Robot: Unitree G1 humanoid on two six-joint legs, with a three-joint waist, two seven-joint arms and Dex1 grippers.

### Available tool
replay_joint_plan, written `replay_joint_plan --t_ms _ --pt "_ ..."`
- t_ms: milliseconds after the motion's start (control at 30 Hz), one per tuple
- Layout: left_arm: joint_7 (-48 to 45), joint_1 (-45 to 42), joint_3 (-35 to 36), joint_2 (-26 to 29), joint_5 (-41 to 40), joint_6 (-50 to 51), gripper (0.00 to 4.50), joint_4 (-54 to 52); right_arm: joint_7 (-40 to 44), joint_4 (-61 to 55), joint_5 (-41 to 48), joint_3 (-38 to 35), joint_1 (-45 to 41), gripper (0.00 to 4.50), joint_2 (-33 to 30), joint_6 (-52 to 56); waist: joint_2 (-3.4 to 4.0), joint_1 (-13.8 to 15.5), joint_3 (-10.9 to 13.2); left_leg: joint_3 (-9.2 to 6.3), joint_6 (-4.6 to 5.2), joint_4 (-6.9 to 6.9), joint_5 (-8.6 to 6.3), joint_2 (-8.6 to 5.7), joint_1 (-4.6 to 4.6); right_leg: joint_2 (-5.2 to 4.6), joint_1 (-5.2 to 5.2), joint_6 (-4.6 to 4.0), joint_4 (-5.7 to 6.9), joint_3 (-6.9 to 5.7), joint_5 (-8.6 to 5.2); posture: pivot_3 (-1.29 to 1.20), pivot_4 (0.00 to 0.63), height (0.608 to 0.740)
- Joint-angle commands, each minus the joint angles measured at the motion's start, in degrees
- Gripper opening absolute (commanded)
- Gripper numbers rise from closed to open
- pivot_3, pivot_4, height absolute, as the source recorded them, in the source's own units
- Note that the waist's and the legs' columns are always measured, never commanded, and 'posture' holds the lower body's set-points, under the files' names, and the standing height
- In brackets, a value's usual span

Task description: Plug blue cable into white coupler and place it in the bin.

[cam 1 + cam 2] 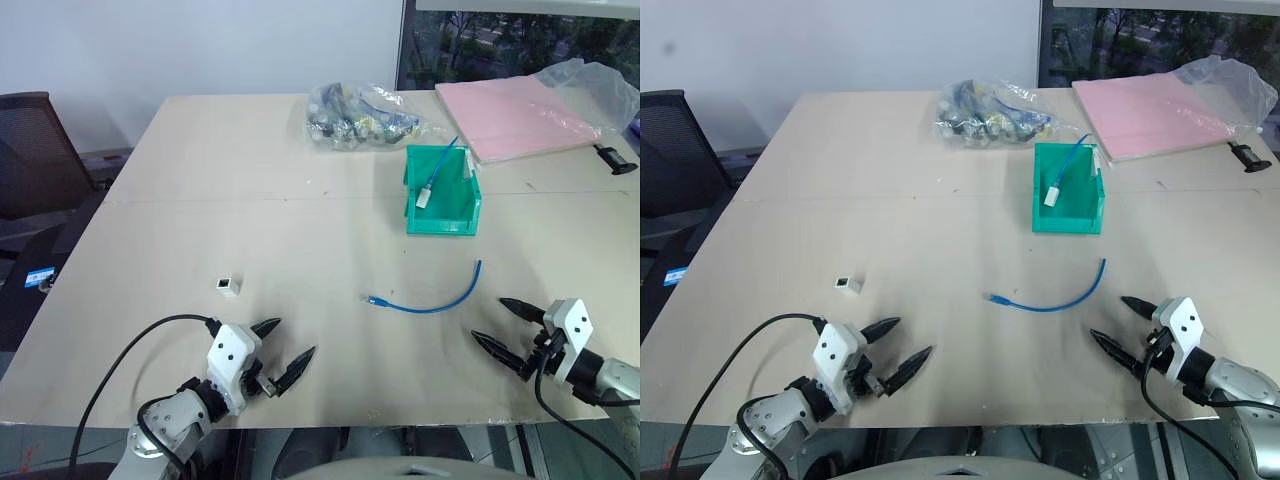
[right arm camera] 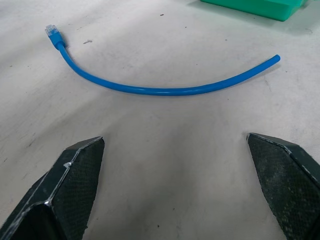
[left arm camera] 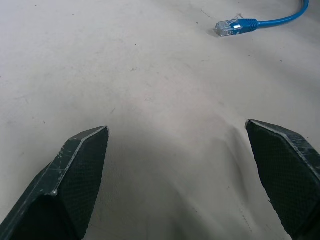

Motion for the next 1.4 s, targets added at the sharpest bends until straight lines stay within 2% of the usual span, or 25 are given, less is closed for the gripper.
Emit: replay_joint_plan --t_ms 33,567,733,933,1067,1233,1400 --pt "-0.1 1.5 0.9 0.1 0.2 -0.2 4.50 1.6 0.3 -0.8 0.2 -0.7 0.7 4.48 0.1 -0.7 0.00 0.0 0.0 0.00 0.00 0.00 0.00 0.00 0.00 0.00 0.00 0.00 0.00 0.00 0.00 0.00 0.150 0.740" --pt "-1.3 -2.3 0.4 0.5 -0.6 0.1 4.50 2.1 -0.6 -2.0 0.6 -0.9 2.4 4.48 0.7 -1.4 -0.04 0.1 0.0 -0.01 -0.01 0.01 0.01 0.01 0.01 0.01 0.01 0.00 0.03 -0.03 0.00 0.00 0.150 0.740" --pt "-5.9 -6.7 -1.2 4.6 -2.3 4.0 4.50 -1.7 -0.4 -2.8 0.9 -1.2 2.9 4.48 0.8 -1.5 -0.05 0.2 0.0 -0.02 -0.01 0.01 0.01 0.03 0.03 0.02 0.02 0.00 0.08 -0.06 0.01 0.00 0.150 0.740" --pt "-12.5 -23.4 -8.9 10.5 -2.8 13.2 4.50 -2.8 3.3 -6.8 3.7 -1.2 4.2 4.48 -0.2 -2.2 -0.16 0.1 0.1 -0.04 -0.02 0.03 0.02 0.02 -0.04 0.04 -0.01 -0.01 0.07 -0.09 0.02 0.00 0.150 0.740" --pt "-12.4 -35.9 -13.4 7.5 -1.0 16.5 4.50 4.3 6.2 -10.6 7.6 -1.5 3.9 4.48 -2.2 0.5 -0.16 -0.1 0.2 0.04 -0.03 0.03 0.03 0.02 -0.01 0.08 -0.03 0.01 0.08 -0.01 0.03 0.00 0.150 0.740" --pt "-18.3 -44.5 -19.0 7.9 3.8 11.7 4.50 13.4 6.8 -14.9 11.7 -1.3 2.5 4.48 -3.8 4.0 -0.34 -0.3 0.3 0.04 -0.22 0.03 0.13 0.11 0.00 0.18 -0.06 0.02 0.12 -0.02 0.04 0.00 0.150 0.740" --pt "-26.5 -50.6 -22.3 9.4 6.6 6.5 4.50 21.2 5.9 -15.6 11.4 -1.0 0.9 4.48 -3.7 4.9 -0.43 0.0 0.3 0.03 -0.29 0.04 0.17 0.10 -0.09 0.14 -0.11 0.02 0.08 -0.02 0.04 0.00 0.150 0.740"
